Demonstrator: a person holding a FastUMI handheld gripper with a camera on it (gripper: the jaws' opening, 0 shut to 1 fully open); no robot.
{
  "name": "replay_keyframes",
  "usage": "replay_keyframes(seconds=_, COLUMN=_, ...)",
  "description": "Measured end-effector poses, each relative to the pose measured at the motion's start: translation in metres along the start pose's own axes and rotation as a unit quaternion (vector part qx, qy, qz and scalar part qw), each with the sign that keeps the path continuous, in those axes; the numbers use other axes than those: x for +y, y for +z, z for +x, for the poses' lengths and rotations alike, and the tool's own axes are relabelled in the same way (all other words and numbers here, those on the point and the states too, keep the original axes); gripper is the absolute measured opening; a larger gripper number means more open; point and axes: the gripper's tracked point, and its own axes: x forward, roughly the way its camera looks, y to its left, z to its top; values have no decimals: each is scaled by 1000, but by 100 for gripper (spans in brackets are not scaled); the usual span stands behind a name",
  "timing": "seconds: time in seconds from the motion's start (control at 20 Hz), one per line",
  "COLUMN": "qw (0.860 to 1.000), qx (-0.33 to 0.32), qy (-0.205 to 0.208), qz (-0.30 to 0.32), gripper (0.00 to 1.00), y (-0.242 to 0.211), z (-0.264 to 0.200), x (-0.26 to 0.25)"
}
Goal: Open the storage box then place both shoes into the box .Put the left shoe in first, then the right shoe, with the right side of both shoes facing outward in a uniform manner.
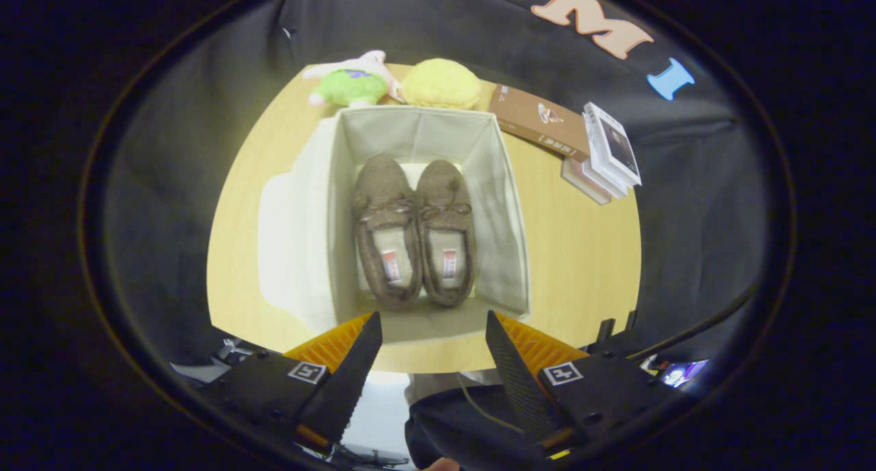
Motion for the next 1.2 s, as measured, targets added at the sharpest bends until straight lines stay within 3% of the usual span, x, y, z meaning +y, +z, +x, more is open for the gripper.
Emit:
replay_keyframes(seconds=0.3, qw=997, qx=-29, qy=23, qz=-72, gripper=99, y=-23, z=-29, x=65)
replay_keyframes(seconds=0.6, qw=990, qx=-34, qy=27, qz=-137, gripper=99, y=-55, z=-21, x=110)
replay_keyframes(seconds=0.75, qw=989, qx=-67, qy=33, qz=-128, gripper=99, y=-52, z=-25, x=107)
replay_keyframes(seconds=0.9, qw=985, qx=-147, qy=46, qz=-79, gripper=99, y=-27, z=-46, x=76)
replay_keyframes(seconds=1.05, qw=963, qx=-261, qy=70, qz=0, gripper=98, y=11, z=-69, x=33)
replay_keyframes(seconds=1.2, qw=918, qx=-380, qy=88, qz=71, gripper=98, y=53, z=-96, x=-24)
